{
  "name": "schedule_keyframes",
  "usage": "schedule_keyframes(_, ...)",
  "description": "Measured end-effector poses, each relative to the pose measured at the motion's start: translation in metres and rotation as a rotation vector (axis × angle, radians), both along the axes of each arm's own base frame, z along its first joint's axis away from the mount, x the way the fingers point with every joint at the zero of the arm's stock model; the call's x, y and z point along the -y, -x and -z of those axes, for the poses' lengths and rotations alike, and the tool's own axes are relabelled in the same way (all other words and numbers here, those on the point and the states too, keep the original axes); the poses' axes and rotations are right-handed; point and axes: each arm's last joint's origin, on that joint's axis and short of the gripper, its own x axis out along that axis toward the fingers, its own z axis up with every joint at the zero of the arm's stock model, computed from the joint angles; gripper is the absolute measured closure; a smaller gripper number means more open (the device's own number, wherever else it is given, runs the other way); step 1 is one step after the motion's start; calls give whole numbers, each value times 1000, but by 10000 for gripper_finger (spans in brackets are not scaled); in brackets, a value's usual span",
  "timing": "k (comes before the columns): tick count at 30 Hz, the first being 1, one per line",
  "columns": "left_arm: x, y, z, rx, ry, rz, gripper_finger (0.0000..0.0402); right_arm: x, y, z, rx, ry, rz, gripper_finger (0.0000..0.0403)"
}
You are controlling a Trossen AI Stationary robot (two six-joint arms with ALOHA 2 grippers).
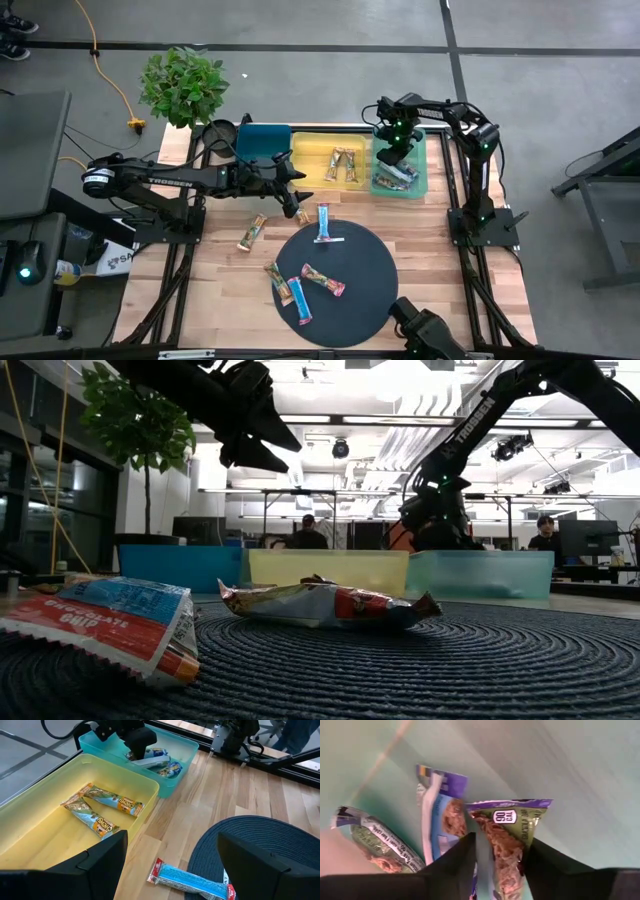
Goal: Pick and place Granola Bars by type
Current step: Put the violet granola bar into the green bin, then put the red granola bar into the blue bin
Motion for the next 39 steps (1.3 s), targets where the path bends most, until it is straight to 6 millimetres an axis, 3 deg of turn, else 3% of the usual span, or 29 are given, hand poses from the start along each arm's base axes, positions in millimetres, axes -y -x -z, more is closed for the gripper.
schedule_keyframes(9,0,0,0,-2,0,-1,98,0,2,-12,33,42,-34,217)
schedule_keyframes(15,0,0,0,-2,-1,-3,98,6,3,-52,97,159,-33,216)
schedule_keyframes(22,0,0,0,-2,-1,-3,98,1,0,-120,324,273,-49,216)
schedule_keyframes(30,0,0,0,-1,-1,-3,98,-37,-15,-194,779,324,-114,214)
schedule_keyframes(39,0,1,0,-9,-1,-2,98,-129,-41,-260,1084,386,-362,214)
